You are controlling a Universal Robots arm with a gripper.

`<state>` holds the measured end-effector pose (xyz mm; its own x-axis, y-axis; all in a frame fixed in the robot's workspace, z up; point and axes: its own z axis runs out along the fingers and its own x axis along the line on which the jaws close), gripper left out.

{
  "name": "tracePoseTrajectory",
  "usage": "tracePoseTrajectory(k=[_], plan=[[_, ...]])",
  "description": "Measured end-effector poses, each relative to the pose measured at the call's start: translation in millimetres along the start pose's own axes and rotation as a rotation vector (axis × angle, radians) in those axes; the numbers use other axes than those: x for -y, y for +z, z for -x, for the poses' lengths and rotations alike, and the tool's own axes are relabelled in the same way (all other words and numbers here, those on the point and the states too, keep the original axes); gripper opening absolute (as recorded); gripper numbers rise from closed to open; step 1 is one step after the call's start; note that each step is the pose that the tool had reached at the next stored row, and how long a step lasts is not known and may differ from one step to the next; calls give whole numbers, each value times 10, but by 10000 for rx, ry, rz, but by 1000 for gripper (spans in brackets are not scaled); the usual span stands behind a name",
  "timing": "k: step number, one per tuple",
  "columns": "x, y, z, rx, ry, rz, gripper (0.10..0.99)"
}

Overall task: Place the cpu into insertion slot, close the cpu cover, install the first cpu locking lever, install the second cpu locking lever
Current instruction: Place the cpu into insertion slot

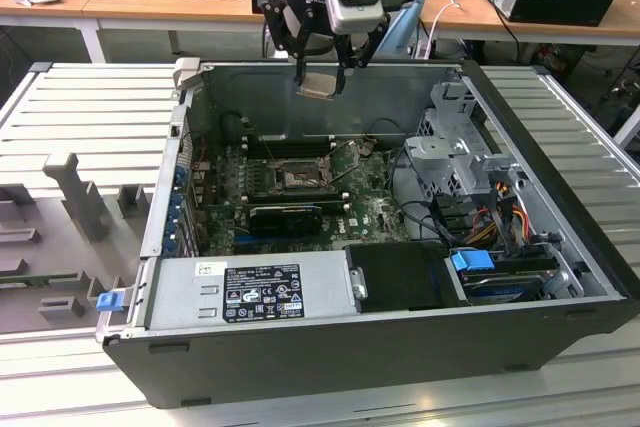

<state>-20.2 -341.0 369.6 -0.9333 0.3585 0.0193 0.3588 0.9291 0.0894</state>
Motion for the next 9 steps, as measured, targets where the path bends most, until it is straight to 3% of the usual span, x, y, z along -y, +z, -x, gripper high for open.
tracePoseTrajectory(k=[9], plan=[[0,0,0,29,325,6,525]])
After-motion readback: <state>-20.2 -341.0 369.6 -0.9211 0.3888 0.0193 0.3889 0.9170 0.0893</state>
